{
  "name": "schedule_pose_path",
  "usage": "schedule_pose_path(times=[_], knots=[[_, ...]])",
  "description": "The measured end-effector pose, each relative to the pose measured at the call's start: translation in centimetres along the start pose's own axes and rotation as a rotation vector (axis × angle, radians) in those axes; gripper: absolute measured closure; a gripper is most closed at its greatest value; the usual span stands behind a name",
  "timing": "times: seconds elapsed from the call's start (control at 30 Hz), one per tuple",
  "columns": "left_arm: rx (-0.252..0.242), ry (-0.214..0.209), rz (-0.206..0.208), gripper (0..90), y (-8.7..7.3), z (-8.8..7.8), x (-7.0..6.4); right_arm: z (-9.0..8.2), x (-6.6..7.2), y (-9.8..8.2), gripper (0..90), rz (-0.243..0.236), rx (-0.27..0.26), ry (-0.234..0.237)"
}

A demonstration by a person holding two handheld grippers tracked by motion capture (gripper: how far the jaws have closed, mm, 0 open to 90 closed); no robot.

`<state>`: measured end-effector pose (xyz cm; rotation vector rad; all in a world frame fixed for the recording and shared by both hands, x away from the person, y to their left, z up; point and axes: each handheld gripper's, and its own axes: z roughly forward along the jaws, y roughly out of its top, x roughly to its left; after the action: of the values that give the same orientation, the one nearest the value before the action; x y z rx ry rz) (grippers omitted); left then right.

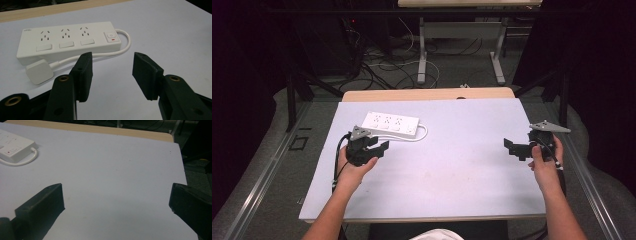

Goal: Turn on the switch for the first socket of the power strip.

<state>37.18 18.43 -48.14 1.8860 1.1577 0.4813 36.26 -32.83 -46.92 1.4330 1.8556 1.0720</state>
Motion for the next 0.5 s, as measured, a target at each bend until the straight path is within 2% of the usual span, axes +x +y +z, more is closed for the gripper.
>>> schedule_pose_path(times=[0.17, 0.3, 0.4, 0.43, 0.5], knots=[[-0.004, 0.017, -0.012, 51.2, 0.6, 0.6, 0.1, 0.0, -0.1, 0.0, 0.0, 0.008, 0.002, -0.003], [0.021, 0.005, -0.041, 58.6, 1.2, 1.2, 0.2, 0.1, -0.1, -0.1, 0.0, 0.005, 0.002, -0.001], [0.030, -0.004, -0.046, 61.1, 1.6, 1.7, 0.2, 0.1, -0.1, -0.2, 0.0, 0.003, 0.000, 0.004], [0.023, 0.003, -0.053, 61.5, 1.7, 2.0, 0.1, 0.1, -0.1, -0.2, 0.0, 0.004, 0.000, 0.003], [0.040, 0.006, -0.047, 61.9, 2.1, 2.2, 0.1, 0.0, -0.1, -0.2, 0.0, 0.010, 0.003, -0.001]])
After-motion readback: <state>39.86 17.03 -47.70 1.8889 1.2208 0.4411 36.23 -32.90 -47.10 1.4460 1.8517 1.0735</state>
